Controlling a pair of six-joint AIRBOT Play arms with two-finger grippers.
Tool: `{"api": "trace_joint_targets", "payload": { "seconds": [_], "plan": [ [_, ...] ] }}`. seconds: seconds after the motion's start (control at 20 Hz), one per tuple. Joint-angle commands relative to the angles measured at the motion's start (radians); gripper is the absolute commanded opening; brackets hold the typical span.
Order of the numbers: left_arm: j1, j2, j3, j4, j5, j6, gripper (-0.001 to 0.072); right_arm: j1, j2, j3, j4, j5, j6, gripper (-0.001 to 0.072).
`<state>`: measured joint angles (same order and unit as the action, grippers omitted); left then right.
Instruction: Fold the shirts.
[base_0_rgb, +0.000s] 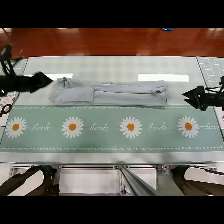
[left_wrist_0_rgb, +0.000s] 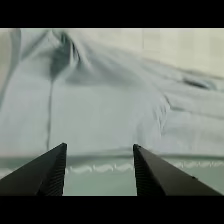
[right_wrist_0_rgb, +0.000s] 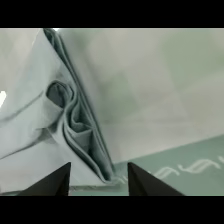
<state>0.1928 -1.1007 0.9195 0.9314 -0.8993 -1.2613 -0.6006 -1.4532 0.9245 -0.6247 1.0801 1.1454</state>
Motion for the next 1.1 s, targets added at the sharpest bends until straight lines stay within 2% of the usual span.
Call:
{"api": "trace_joint_targets", "payload": {
  "seconds": [0.0, 0.25, 0.55, 0.8, 0.95, 1.0, 1.05],
  "plan": [
    [-0.042, 0.060, -0.122, 0.000, 0.042, 0.009, 0.0509, 0.024, -0.065, -0.008, 0.107, -0.027, -0.037, 0.0422],
    [-0.046, 0.059, -0.121, 0.000, 0.034, 0.009, 0.0509, 0.061, -0.171, 0.076, 0.109, 0.012, -0.027, 0.0423],
    [-0.046, 0.059, -0.121, -0.004, 0.034, 0.008, 0.0508, 0.167, -0.235, 0.080, 0.123, 0.002, -0.029, 0.0424],
    [-0.046, 0.059, -0.121, -0.016, 0.035, 0.008, 0.0508, 0.262, -0.280, 0.127, 0.170, -0.050, -0.028, 0.0423],
    [-0.046, 0.059, -0.121, -0.016, 0.035, 0.008, 0.0508, 0.322, -0.319, 0.201, 0.173, -0.090, 0.023, 0.0421],
    [-0.046, 0.059, -0.121, -0.016, 0.035, 0.008, 0.0508, 0.339, -0.332, 0.223, 0.173, -0.099, 0.044, 0.0418],
    [-0.046, 0.059, -0.121, -0.016, 0.035, 0.008, 0.0508, 0.354, -0.346, 0.244, 0.173, -0.100, 0.051, 0.0374]
  ]
}}
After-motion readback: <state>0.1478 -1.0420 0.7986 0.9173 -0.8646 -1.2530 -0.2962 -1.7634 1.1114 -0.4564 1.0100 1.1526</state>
